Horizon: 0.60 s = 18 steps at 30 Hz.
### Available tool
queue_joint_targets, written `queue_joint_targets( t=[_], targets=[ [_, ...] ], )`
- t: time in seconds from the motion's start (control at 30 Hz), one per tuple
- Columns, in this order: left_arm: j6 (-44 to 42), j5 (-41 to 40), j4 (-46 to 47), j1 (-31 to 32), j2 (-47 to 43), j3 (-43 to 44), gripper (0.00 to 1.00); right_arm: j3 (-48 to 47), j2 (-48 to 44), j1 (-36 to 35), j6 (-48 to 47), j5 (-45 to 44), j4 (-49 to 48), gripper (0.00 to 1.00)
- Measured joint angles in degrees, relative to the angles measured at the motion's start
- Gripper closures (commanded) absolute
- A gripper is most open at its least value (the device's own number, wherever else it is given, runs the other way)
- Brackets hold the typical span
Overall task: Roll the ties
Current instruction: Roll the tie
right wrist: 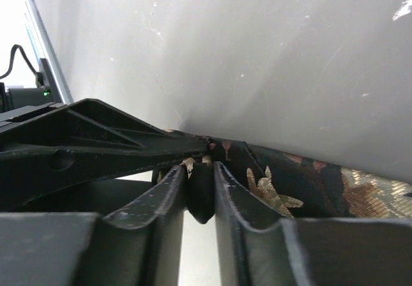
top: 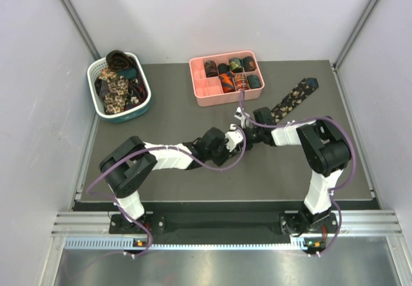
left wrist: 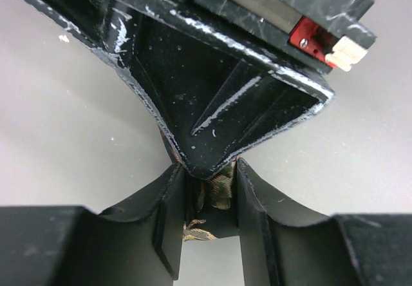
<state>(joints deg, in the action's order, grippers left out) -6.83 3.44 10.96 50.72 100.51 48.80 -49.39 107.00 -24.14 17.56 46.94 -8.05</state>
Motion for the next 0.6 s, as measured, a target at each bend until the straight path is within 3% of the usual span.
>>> queue_joint_targets(
  t=[0.1, 0.3, 0.43, 0.6],
  targets=[
    [0.9, 0.0, -1.4, 0.0, -0.7, 0.0, 0.63, 0.0, -0.2, 0.0, 0.1, 0.5, 0.0, 0.66],
    [2.2, 0.2, -3.8, 0.0, -1.5, 0.1, 0.64, 1.0, -1.4, -0.1, 0.0, 0.2, -0.5, 0.64],
    [2.5, 0.1, -4.5, 0.1, -1.5, 0.4, 0.64, 1.0, -1.6, -0.1, 0.0, -0.8, -0.5, 0.82],
    [2.6, -0.1, -7.0, 0.1, -0.7, 2.2, 0.62, 1.1, -1.6, -0.1, -0.1, -0.8, -0.4, 0.92]
  ],
)
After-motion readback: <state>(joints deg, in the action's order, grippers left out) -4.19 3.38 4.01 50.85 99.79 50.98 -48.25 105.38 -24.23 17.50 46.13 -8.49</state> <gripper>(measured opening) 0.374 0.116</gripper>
